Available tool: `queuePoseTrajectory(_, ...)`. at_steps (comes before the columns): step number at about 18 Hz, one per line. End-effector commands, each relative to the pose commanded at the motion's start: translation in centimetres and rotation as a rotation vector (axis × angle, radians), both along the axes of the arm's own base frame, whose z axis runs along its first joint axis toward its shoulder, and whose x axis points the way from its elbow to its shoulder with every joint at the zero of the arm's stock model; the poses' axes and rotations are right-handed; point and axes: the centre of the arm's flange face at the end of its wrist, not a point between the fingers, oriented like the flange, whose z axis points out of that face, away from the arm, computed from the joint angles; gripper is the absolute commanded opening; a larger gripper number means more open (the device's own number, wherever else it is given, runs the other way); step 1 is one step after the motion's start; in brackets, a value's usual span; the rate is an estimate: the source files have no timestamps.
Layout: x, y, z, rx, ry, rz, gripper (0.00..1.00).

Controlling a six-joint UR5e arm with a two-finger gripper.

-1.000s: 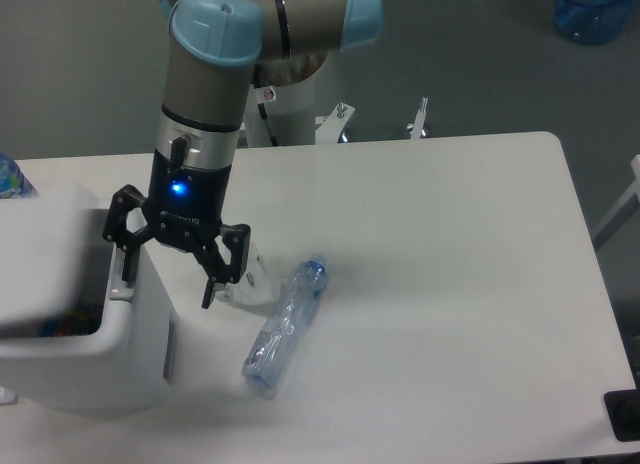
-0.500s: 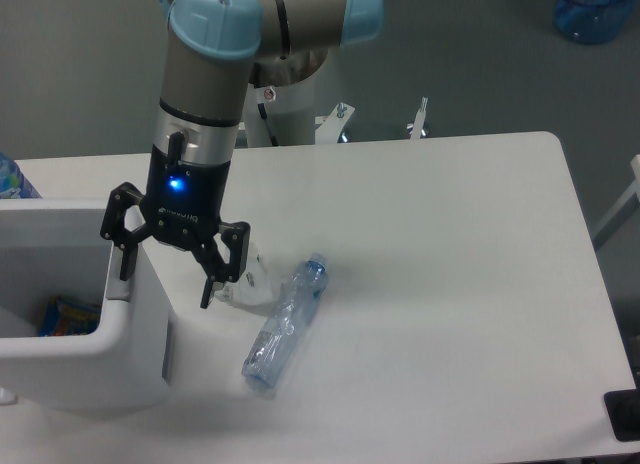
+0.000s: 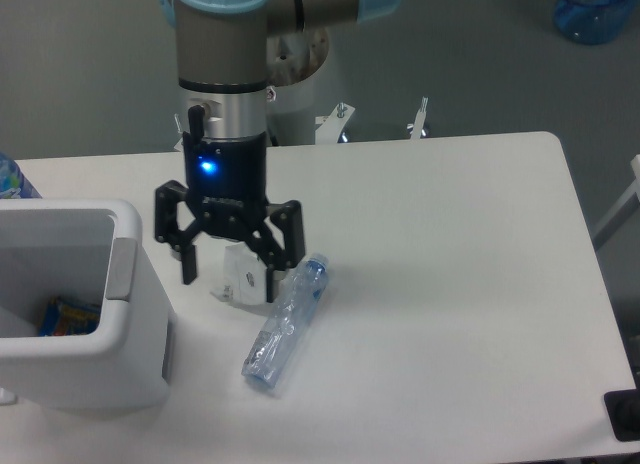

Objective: Open the trash can
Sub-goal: 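Raise the gripper away from the opened trash bin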

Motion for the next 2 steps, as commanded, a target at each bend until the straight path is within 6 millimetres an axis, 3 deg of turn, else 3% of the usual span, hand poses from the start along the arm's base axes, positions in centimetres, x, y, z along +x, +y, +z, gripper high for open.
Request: queuePoseTrajectory(2,-0.77,-0.55,-0.24,-0.022,0.003,-0.010,1.00)
